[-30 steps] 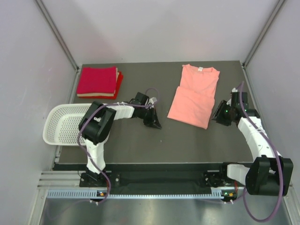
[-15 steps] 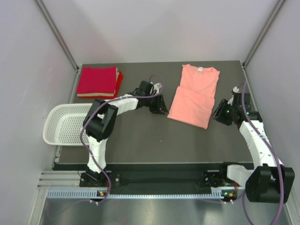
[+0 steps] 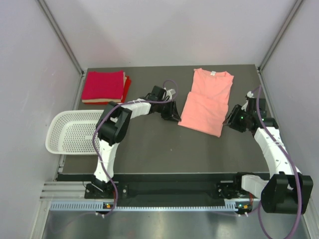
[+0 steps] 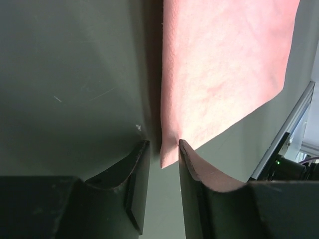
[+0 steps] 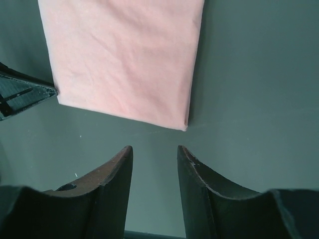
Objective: Fold and stack the t-shirts
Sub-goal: Fold the tshirt
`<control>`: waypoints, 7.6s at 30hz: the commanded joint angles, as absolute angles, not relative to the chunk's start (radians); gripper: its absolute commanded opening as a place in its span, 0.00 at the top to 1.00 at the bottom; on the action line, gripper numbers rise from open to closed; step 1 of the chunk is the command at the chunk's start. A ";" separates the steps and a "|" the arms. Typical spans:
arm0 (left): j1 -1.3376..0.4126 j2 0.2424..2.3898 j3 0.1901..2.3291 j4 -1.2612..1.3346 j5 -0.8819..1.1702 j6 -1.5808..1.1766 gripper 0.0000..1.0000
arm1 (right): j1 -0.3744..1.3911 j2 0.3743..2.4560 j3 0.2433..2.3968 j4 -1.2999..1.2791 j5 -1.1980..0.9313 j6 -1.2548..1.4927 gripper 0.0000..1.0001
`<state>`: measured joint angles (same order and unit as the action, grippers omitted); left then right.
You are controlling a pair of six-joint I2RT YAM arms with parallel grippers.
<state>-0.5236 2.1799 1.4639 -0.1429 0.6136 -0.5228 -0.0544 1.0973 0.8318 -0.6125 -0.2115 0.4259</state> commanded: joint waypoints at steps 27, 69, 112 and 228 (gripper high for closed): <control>-0.552 1.982 1.028 0.132 0.589 -0.692 1.00 | -0.055 1.264 0.959 -0.434 -0.101 0.420 0.56; -0.646 1.557 0.772 -0.061 0.459 -0.712 0.63 | 0.186 1.078 0.661 -0.526 -0.130 0.552 0.57; -0.313 2.735 2.286 0.190 0.617 -0.861 0.70 | 0.043 1.832 1.279 -0.153 -0.258 0.370 0.64; -0.623 1.646 0.707 0.063 0.609 -0.811 0.59 | 0.275 0.902 0.367 -0.565 -0.143 0.735 0.58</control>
